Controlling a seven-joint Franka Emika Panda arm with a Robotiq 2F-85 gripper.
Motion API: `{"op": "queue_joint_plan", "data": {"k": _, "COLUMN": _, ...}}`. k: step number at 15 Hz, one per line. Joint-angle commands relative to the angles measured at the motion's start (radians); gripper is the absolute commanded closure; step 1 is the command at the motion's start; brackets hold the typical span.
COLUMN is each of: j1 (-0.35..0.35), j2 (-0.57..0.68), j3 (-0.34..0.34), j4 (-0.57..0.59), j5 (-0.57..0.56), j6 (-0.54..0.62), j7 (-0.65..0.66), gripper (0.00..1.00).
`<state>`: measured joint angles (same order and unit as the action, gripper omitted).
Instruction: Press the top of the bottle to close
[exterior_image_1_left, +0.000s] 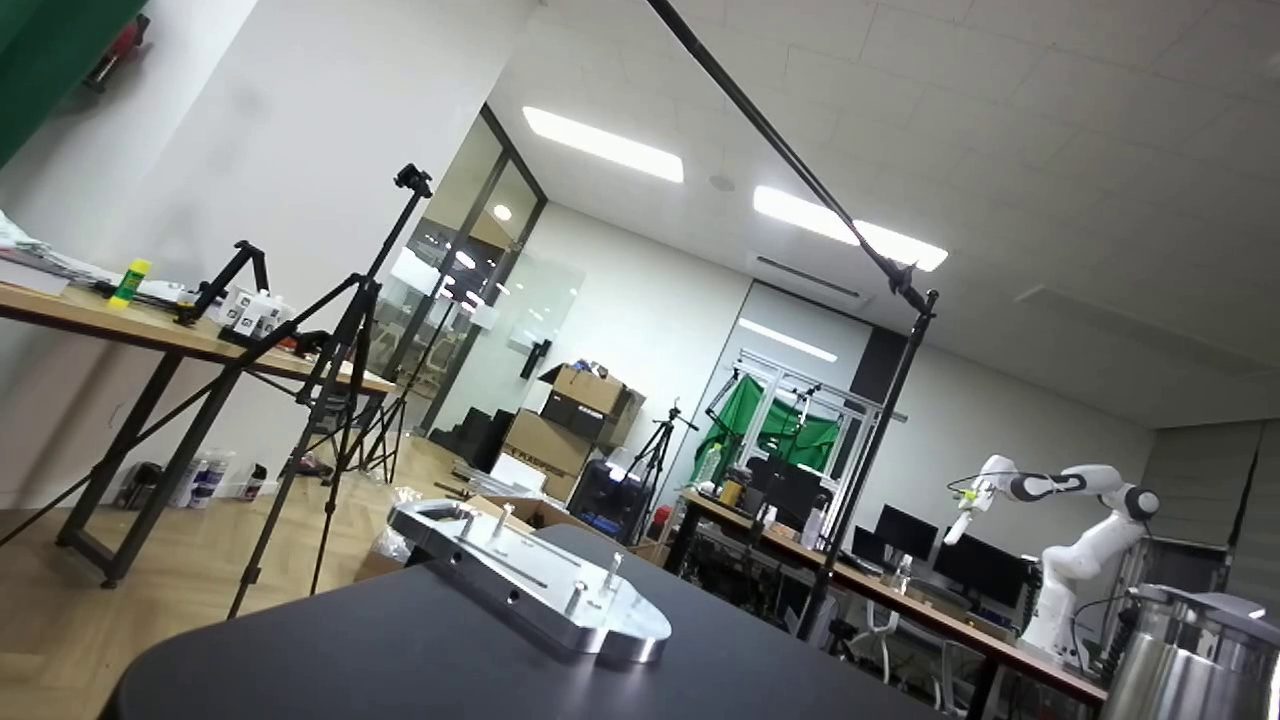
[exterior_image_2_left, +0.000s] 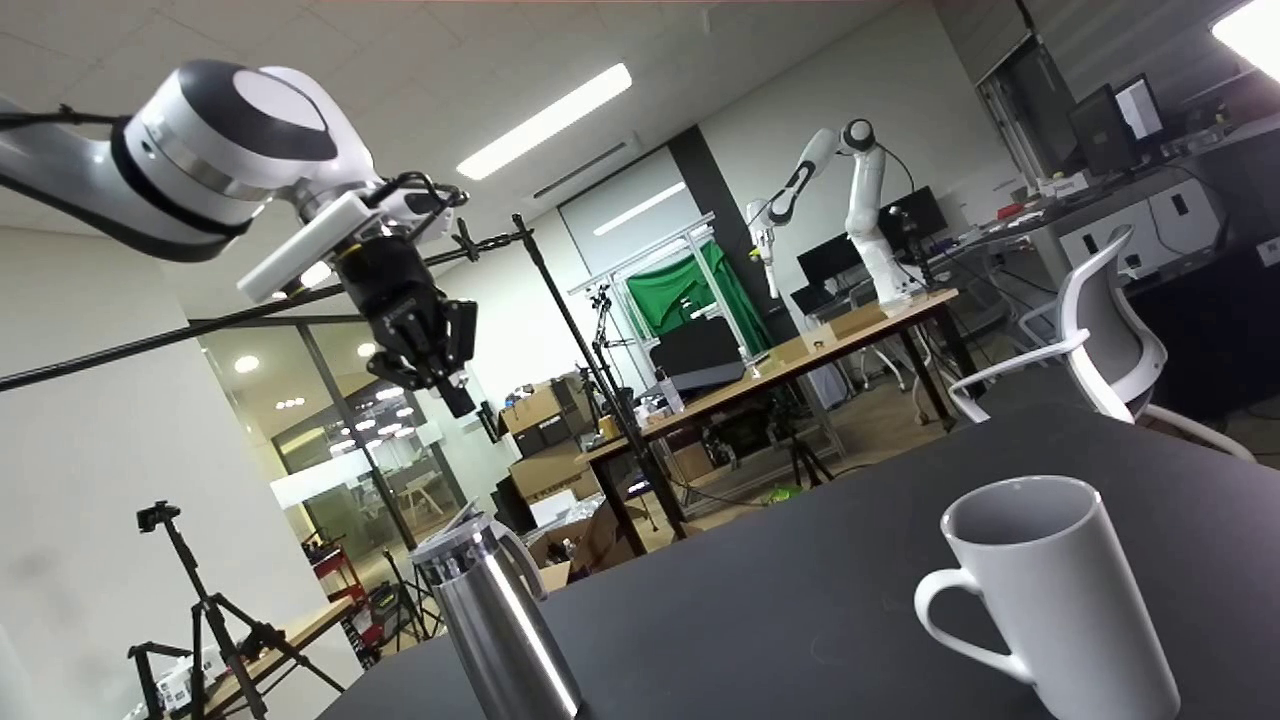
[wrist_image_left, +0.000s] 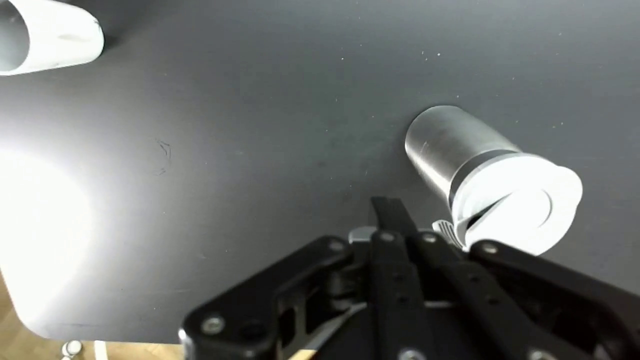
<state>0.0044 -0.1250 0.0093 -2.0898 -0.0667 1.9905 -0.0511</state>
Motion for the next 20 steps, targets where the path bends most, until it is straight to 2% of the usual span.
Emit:
{"op": "queue_joint_plan", "data": {"k": 1, "j1": 0.006, "j2": 0.157, "j3": 0.014, "j4": 0.148, "j5": -0.042, "j6": -0.034, "j7": 0.077, "gripper": 1.0}}
{"op": "queue_joint_plan", "data": {"k": 6, "j1": 0.038, "j2": 0.267, "j3": 0.028, "j4": 0.246, "j5": -0.033, "j6": -0.069, "j7": 0.106, "gripper": 1.0}}
{"op": "queue_joint_plan", "data": {"k": 12, "j1": 0.076, "j2": 0.306, "j3": 0.05, "j4": 0.32, "j5": 0.002, "j6": -0.167, "j7": 0.122, "gripper": 1.0}}
{"op": "queue_joint_plan", "data": {"k": 16, "j1": 0.075, "j2": 0.309, "j3": 0.053, "j4": 0.336, "j5": 0.05, "j6": -0.221, "j7": 0.106, "gripper": 1.0}}
{"op": "queue_joint_plan", "data": {"k": 20, "j1": 0.065, "j2": 0.314, "j3": 0.049, "j4": 0.33, "j5": 0.101, "j6": -0.22, "j7": 0.082, "gripper": 1.0}}
